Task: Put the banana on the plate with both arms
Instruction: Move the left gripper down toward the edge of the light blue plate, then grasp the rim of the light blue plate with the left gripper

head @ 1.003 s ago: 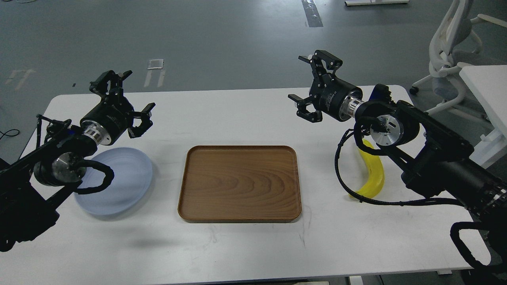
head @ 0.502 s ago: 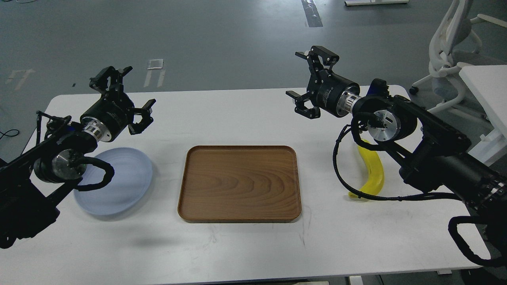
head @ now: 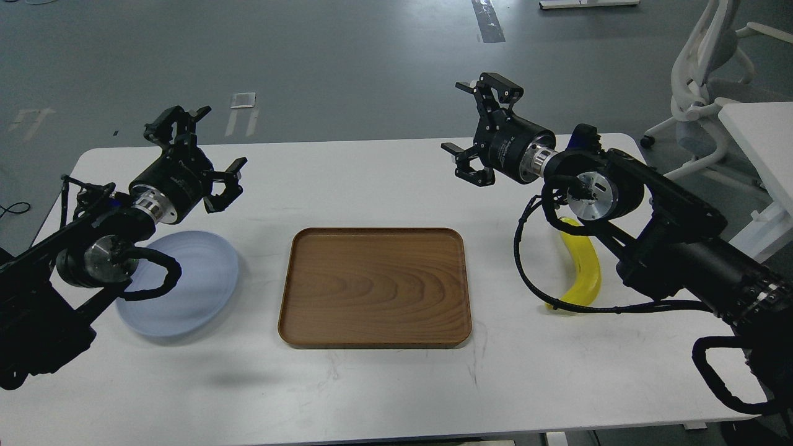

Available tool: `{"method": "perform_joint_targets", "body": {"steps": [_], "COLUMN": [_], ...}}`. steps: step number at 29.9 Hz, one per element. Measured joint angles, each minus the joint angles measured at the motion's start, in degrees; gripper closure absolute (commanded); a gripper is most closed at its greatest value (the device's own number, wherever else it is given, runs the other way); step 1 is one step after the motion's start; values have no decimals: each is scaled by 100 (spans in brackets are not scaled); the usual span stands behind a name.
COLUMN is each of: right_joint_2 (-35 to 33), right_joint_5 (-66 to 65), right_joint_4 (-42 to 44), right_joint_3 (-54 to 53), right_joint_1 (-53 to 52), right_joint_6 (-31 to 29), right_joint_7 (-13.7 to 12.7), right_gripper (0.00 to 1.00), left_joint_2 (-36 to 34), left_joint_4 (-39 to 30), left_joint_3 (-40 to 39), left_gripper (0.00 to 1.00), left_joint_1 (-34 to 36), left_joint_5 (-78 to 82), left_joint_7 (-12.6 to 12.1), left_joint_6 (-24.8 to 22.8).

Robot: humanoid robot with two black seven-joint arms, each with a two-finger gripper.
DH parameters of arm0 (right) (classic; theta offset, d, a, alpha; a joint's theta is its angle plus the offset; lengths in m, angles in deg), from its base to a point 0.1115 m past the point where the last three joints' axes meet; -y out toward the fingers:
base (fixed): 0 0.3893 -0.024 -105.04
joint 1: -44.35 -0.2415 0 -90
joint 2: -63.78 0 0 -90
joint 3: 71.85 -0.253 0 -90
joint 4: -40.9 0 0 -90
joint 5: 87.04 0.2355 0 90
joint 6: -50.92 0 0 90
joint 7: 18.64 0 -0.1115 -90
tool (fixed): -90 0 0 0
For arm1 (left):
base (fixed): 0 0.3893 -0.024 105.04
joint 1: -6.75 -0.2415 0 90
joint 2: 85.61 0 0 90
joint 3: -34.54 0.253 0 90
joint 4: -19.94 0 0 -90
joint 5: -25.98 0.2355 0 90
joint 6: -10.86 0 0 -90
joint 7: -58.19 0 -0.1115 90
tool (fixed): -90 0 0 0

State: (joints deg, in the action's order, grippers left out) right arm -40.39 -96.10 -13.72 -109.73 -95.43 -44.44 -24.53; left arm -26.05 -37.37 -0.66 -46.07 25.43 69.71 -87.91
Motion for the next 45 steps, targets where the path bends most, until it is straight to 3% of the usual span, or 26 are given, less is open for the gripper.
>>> {"method": "perform_joint_targets", "body": {"steps": [19, 23, 26, 30, 33, 39, 45], "right_joint_2": [-7, -13, -35, -52, -58, -60, -70], "right_joint_5": [0, 0, 0, 0, 0, 2, 2], "right_joint_4": [84, 87, 106, 109, 110, 111, 127], "right_joint_3": [88, 88, 87, 52, 46, 31, 30], "right_joint_1": [-40, -40, -18, 7, 24, 9, 16], "right_joint_6": [2, 2, 6, 7, 6, 1, 6], "right_joint_7": [0, 0, 0, 0, 0, 0, 0], "right_gripper": [0, 0, 0, 0, 0, 0, 0], "left_joint_2": [-17, -63, -196, -385, -728, -1742, -2145], "left_joint_4": [-10, -100, -318, -540, -535, -494, -175], "left_joint_3": [42, 42, 50, 184, 812, 2256, 2673], "left_gripper": [2, 2, 2, 2, 2, 2, 3], "left_joint_1": [36, 83, 71, 2, -15, -20, -158], "left_joint_5": [569, 2087, 3885, 6067, 7250, 8142, 8138], "left_joint_7": [65, 308, 632, 734, 763, 791, 834], "left_joint_6": [123, 612, 1249, 2275, 2879, 3222, 3395]}}
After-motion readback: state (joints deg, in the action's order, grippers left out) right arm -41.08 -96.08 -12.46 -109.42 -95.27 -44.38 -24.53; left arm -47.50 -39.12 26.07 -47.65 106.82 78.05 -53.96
